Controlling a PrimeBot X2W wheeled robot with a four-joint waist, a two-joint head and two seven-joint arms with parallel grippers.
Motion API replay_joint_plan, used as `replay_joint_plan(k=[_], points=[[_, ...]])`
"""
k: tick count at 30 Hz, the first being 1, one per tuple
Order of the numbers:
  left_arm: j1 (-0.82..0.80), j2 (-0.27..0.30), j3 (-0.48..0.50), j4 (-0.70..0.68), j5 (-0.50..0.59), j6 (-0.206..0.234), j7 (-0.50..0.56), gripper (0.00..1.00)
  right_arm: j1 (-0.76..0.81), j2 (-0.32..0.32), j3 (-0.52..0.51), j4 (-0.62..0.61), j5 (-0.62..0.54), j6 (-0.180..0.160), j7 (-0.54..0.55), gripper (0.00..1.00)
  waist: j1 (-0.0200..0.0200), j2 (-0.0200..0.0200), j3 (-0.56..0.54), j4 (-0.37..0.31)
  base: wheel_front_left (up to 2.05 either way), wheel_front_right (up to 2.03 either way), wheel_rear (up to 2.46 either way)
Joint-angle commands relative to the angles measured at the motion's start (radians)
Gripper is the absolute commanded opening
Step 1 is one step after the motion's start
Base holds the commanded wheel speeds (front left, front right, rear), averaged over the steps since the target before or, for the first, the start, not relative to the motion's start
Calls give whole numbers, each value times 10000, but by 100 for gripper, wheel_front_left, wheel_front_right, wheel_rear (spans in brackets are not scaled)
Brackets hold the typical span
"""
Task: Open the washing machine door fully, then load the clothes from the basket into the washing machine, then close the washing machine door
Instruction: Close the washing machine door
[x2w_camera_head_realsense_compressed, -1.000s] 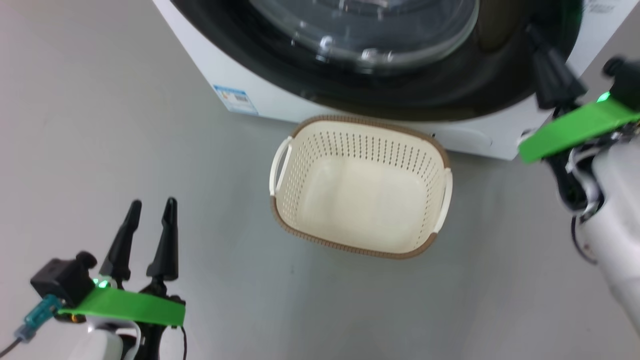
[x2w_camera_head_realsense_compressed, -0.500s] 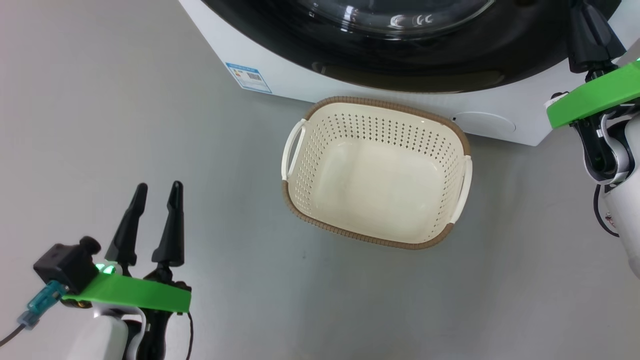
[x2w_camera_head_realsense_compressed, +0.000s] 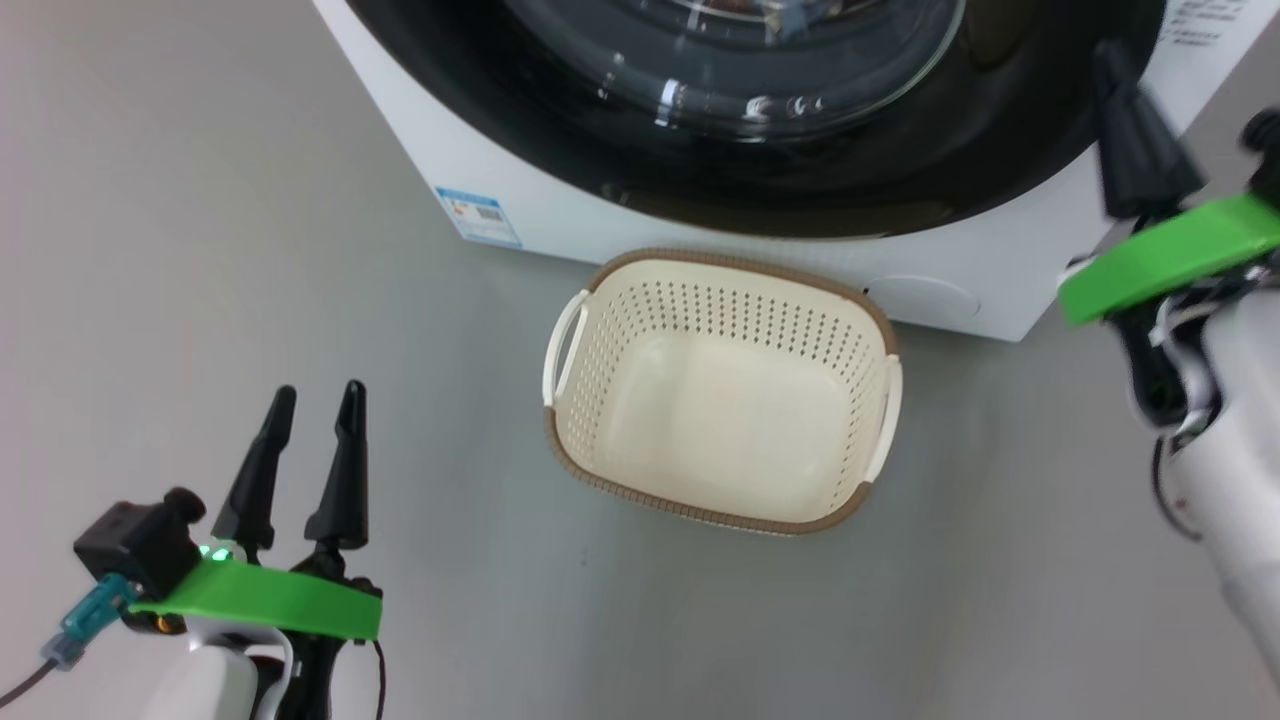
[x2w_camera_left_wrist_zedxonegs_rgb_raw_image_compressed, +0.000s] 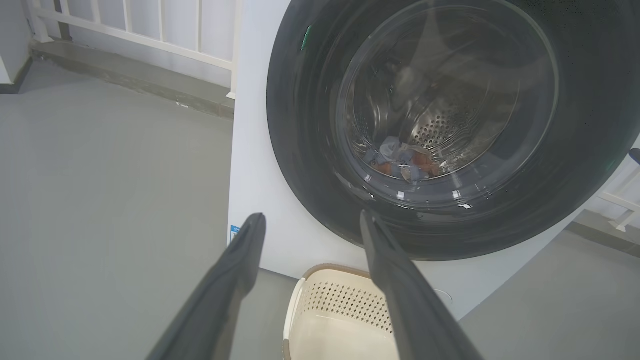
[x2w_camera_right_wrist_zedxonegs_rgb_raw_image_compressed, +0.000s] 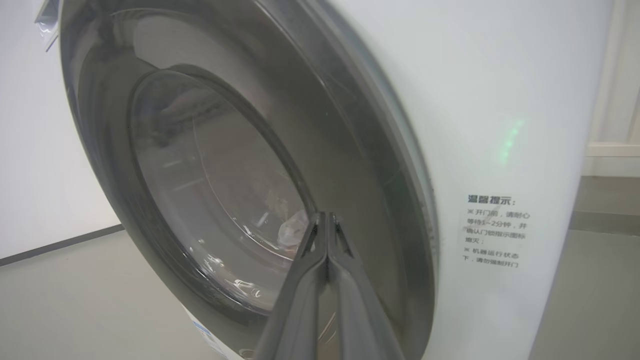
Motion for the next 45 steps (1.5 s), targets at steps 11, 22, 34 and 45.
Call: replay_joint_plan(k=[11, 22, 34, 45], points=[[649, 548, 364, 111, 227, 6, -65, 100, 2005, 501, 418, -960, 299, -27, -49, 100, 0, -1, -1900, -1346, 0, 0, 0], [1549, 668, 904, 104, 352, 6, -65, 100, 3462, 327, 773, -1621, 367, -27, -49, 100, 0, -1, -2956, -2771, 0, 0, 0], [1955, 358, 1172, -158, 521, 6, -65, 100, 4806, 212, 268, -2328, 376, -27, -49, 100, 0, -1, -3414, -3627, 0, 0, 0], [2129, 397, 1021, -299, -7, 6, -65, 100, 5986, 359, -549, -2637, 80, -27, -49, 100, 0, -1, -3628, -3831, 0, 0, 0]])
